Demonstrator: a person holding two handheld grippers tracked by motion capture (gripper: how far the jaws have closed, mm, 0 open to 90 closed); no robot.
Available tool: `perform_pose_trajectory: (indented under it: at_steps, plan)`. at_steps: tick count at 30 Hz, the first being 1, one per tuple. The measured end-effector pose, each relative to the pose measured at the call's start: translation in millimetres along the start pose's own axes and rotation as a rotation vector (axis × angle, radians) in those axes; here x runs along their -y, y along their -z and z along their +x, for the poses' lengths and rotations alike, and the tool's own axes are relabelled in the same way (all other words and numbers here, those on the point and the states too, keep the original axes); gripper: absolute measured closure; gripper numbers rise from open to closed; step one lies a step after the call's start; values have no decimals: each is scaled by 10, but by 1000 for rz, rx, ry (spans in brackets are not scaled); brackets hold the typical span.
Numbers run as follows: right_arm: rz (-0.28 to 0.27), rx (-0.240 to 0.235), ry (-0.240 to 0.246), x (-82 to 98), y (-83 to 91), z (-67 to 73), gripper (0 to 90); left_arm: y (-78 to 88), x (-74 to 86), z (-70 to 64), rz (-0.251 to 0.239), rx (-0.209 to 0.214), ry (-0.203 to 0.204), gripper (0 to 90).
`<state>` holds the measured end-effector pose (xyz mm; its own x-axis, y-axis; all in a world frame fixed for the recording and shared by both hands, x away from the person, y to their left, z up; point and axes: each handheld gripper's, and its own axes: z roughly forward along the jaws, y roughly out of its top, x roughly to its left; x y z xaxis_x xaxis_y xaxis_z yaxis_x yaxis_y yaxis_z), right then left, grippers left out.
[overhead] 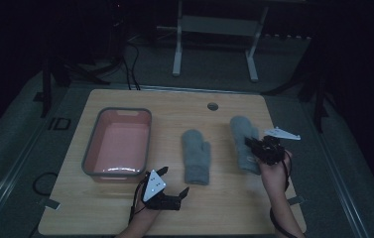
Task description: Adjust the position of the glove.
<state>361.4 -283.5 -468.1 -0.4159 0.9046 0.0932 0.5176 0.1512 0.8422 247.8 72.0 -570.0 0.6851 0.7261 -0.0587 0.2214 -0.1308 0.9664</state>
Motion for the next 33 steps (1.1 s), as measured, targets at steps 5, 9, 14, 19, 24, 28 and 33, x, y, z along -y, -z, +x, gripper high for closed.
perform_pose_trajectory:
  at_steps: [5,9,14,19,24,28,33]
  plan:
    - [3,-19,0,-92,-113,247,825,1,1,-12,1,7,-7,9]
    - [12,-44,-6,-161,-230,482,826,1,1,-8,0,15,-2,10]
    - [-1,-70,-8,-193,-358,798,823,2,1,-18,1,14,-10,10]
    - [6,-115,-23,-131,-493,1076,823,3,2,-18,-1,15,-13,10]
    - [34,-111,-32,-40,-612,1245,823,5,2,-21,1,15,-15,10]
    - [66,-86,-22,63,-734,1340,820,5,3,-22,0,14,-16,9]
    - [115,-72,-19,219,-849,1374,812,5,3,-24,1,14,-18,10]
